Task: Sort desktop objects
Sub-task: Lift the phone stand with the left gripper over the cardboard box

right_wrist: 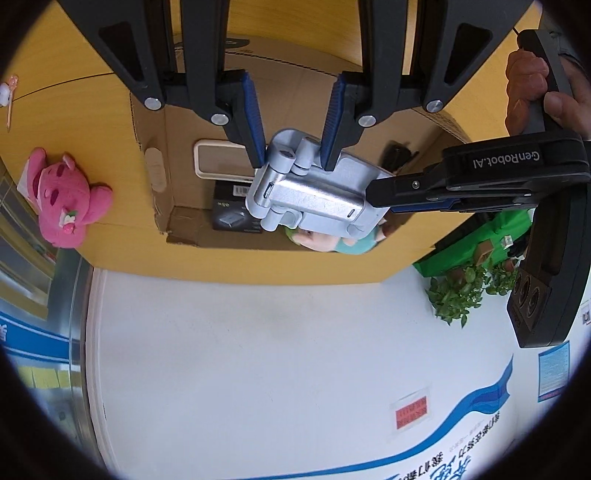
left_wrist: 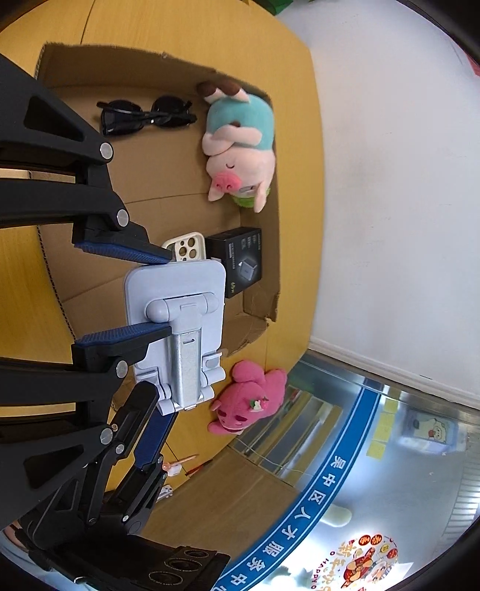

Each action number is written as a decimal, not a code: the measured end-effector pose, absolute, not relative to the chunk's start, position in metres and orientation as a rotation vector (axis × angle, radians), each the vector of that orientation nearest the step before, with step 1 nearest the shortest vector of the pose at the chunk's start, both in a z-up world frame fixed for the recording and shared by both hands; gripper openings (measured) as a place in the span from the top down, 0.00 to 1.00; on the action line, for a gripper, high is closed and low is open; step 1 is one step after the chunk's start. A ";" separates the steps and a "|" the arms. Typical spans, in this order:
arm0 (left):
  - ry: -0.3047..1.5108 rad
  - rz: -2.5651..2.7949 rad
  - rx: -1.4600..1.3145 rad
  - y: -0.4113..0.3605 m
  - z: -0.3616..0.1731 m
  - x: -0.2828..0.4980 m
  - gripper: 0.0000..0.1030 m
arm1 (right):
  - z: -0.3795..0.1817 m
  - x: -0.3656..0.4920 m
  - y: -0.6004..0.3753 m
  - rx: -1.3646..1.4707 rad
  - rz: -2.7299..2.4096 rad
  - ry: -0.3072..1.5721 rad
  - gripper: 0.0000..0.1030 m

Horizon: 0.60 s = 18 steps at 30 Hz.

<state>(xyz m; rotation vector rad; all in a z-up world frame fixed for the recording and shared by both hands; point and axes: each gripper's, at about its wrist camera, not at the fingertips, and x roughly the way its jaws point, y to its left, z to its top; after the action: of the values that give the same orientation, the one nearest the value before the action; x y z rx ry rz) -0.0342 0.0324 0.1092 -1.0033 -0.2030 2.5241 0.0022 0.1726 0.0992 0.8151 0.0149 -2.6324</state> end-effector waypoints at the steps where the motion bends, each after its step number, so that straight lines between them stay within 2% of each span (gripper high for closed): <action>1: -0.211 2.519 -1.018 0.033 0.105 -0.037 0.68 | 0.095 -0.002 0.174 0.831 -2.629 0.012 0.72; 18: -0.295 2.501 -1.428 -0.011 0.022 -0.080 0.68 | 0.013 -0.063 0.121 1.173 -2.398 -0.039 0.72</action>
<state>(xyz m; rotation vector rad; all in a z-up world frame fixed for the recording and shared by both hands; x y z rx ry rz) -0.0804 -0.0113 0.0217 -1.4280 -0.2953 2.5006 -0.0628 0.1214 0.0130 1.1734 -0.0387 -2.3980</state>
